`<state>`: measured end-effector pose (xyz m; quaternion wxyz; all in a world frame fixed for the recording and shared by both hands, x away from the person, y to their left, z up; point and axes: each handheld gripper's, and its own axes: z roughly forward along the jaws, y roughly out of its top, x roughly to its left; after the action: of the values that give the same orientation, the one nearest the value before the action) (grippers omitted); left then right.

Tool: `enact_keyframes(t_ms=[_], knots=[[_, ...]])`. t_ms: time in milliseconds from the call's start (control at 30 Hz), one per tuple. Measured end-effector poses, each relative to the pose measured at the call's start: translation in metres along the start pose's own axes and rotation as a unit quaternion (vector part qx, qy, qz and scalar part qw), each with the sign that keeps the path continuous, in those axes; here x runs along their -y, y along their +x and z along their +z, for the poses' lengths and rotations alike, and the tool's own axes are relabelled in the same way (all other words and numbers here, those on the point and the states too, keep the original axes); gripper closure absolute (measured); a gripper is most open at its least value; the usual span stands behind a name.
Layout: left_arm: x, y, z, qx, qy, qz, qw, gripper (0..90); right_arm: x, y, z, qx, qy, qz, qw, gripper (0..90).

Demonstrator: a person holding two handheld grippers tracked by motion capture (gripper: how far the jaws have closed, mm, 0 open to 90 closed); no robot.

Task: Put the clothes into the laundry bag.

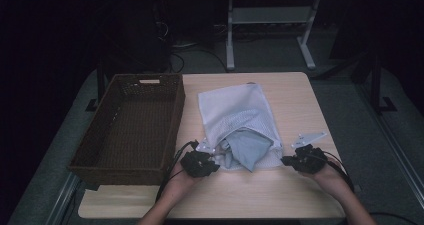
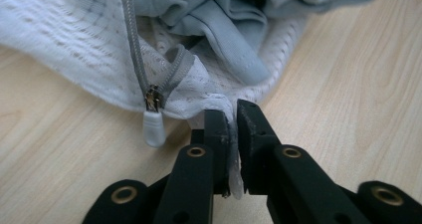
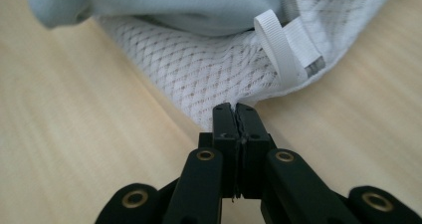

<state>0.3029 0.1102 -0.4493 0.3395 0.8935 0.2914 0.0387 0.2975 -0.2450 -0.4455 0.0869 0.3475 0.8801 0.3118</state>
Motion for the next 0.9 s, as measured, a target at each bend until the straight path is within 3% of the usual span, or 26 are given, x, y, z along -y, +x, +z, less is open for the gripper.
enact_keyframes(t_ms=[133,267,400,567,667,733,900], knots=[[-0.005,-0.001,-0.010,0.006,-0.015,-0.007,0.9998,76.4,0.005,0.004,0.000,-0.005,0.004,0.000,1.0000,88.3],[-0.013,-0.005,-0.026,0.016,-0.044,-0.017,0.9987,65.3,0.004,0.002,0.001,-0.005,0.005,0.001,1.0000,88.0],[-0.024,-0.014,-0.037,0.009,-0.055,-0.001,0.9984,56.1,0.004,0.002,0.000,-0.004,0.004,-0.001,1.0000,88.0],[-0.041,-0.023,-0.049,0.013,-0.081,0.022,0.9964,51.9,0.004,0.002,0.000,-0.003,0.004,-0.001,1.0000,88.0],[-0.047,-0.027,-0.046,0.024,-0.080,0.033,0.9959,48.9,0.004,0.002,0.000,-0.004,0.005,-0.002,1.0000,88.0],[-0.055,-0.030,-0.032,0.042,-0.070,0.046,0.9956,45.0,0.004,0.002,0.001,-0.003,0.006,-0.005,1.0000,88.0],[-0.068,-0.038,-0.003,0.061,-0.056,0.070,0.9942,36.4,0.004,0.001,0.001,-0.004,0.006,-0.004,1.0000,88.0]])
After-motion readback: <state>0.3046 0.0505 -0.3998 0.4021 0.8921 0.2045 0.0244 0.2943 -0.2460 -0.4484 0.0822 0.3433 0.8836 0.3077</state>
